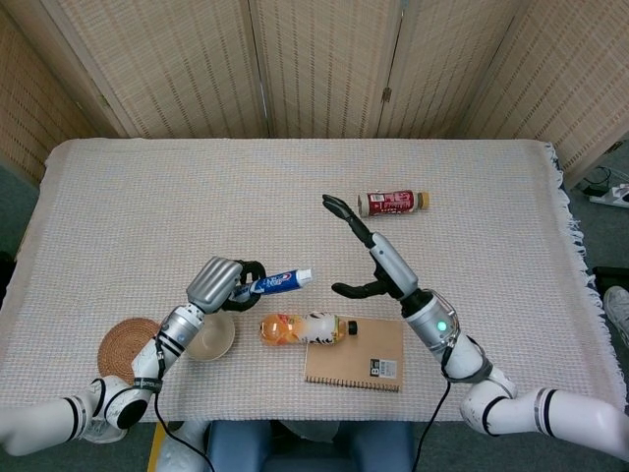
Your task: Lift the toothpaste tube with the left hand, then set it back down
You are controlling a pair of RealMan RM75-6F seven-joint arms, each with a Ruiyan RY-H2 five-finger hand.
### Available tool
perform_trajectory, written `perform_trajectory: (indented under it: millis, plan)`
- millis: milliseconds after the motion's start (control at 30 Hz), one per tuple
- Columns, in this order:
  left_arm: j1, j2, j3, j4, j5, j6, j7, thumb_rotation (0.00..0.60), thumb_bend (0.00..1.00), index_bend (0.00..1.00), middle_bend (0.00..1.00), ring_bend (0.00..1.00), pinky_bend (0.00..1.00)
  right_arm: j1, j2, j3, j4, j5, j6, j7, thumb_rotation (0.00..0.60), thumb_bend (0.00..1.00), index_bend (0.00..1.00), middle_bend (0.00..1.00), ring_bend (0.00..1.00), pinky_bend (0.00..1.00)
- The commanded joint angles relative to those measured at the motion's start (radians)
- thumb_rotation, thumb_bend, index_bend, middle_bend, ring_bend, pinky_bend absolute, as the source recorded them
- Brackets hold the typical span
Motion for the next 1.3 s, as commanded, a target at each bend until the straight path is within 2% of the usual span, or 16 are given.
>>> perform_trajectory:
  millis: [33, 167, 233, 300, 400, 467, 533, 633, 733, 900, 967, 1033, 1200, 1300]
  plan:
    - [-0.024, -0.021, -0.004, 0.060, -0.110, -0.080, 0.125, 0.600, 0.83, 0.67, 0.71, 0.57, 0.60, -0.025, 0.042, -0.014, -0.022, -0.003, 0.011, -0.037, 0.275, 0.14, 0.00, 0.00, 0.00, 0.00]
    - [-0.039, -0.057, -0.012, 0.114, -0.184, -0.105, 0.222, 0.600, 0.82, 0.61, 0.66, 0.53, 0.56, -0.046, 0.079, -0.029, -0.037, -0.002, 0.017, -0.067, 0.275, 0.14, 0.00, 0.00, 0.00, 0.00]
    - [-0.046, -0.078, -0.013, 0.144, -0.206, -0.102, 0.271, 0.600, 0.81, 0.54, 0.60, 0.47, 0.52, -0.057, 0.095, -0.037, -0.041, -0.006, 0.022, -0.089, 0.273, 0.14, 0.00, 0.00, 0.00, 0.00]
    - [-0.049, -0.100, -0.011, 0.174, -0.224, -0.094, 0.317, 0.600, 0.74, 0.47, 0.54, 0.43, 0.50, -0.069, 0.112, -0.045, -0.044, -0.008, 0.028, -0.109, 0.275, 0.14, 0.00, 0.00, 0.00, 0.00]
    - [-0.046, -0.114, -0.012, 0.187, -0.249, -0.089, 0.353, 0.600, 0.58, 0.27, 0.40, 0.33, 0.46, -0.087, 0.136, -0.059, -0.044, -0.012, 0.034, -0.129, 0.275, 0.14, 0.00, 0.00, 0.00, 0.00]
    - [-0.039, -0.114, -0.013, 0.184, -0.261, -0.081, 0.364, 0.600, 0.52, 0.19, 0.34, 0.28, 0.42, -0.102, 0.158, -0.073, -0.043, -0.015, 0.038, -0.147, 0.275, 0.14, 0.00, 0.00, 0.00, 0.00]
    - [-0.030, -0.106, -0.013, 0.176, -0.261, -0.073, 0.361, 0.600, 0.50, 0.16, 0.30, 0.25, 0.38, -0.117, 0.177, -0.086, -0.040, -0.017, 0.041, -0.166, 0.273, 0.14, 0.00, 0.00, 0.00, 0.00]
    - [-0.007, -0.083, -0.012, 0.146, -0.244, -0.042, 0.334, 0.600, 0.49, 0.13, 0.27, 0.22, 0.33, -0.150, 0.193, -0.103, -0.029, -0.017, 0.069, -0.222, 0.276, 0.14, 0.00, 0.00, 0.00, 0.00]
    - [0.037, -0.032, -0.008, 0.078, -0.207, 0.027, 0.300, 0.600, 0.49, 0.12, 0.27, 0.22, 0.32, -0.197, 0.220, -0.135, -0.032, -0.028, 0.105, -0.277, 0.338, 0.14, 0.00, 0.00, 0.00, 0.00]
    - [0.117, 0.080, 0.007, -0.041, -0.177, 0.132, 0.296, 0.600, 0.49, 0.17, 0.27, 0.22, 0.28, -0.268, 0.289, -0.193, -0.032, -0.018, 0.121, -0.371, 0.395, 0.14, 0.00, 0.00, 0.00, 0.00]
    - [0.154, 0.130, 0.017, -0.090, -0.173, 0.167, 0.293, 0.600, 0.49, 0.19, 0.27, 0.22, 0.28, -0.301, 0.310, -0.209, -0.026, -0.005, 0.136, -0.427, 0.514, 0.14, 0.00, 0.01, 0.00, 0.00]
    - [0.193, 0.174, 0.027, -0.135, -0.166, 0.209, 0.284, 0.600, 0.49, 0.18, 0.27, 0.22, 0.26, -0.335, 0.323, -0.225, -0.017, 0.008, 0.155, -0.487, 0.593, 0.14, 0.00, 0.03, 0.00, 0.00]
    - [0.303, 0.250, 0.065, -0.210, -0.109, 0.343, 0.240, 0.600, 0.49, 0.19, 0.27, 0.22, 0.23, -0.405, 0.360, -0.273, -0.026, 0.028, 0.166, -0.565, 0.595, 0.14, 0.00, 0.04, 0.00, 0.00]
    - [0.360, 0.275, 0.091, -0.237, -0.077, 0.409, 0.229, 0.600, 0.49, 0.19, 0.27, 0.22, 0.22, -0.442, 0.358, -0.287, -0.013, 0.032, 0.191, -0.580, 0.593, 0.14, 0.00, 0.01, 0.00, 0.00]
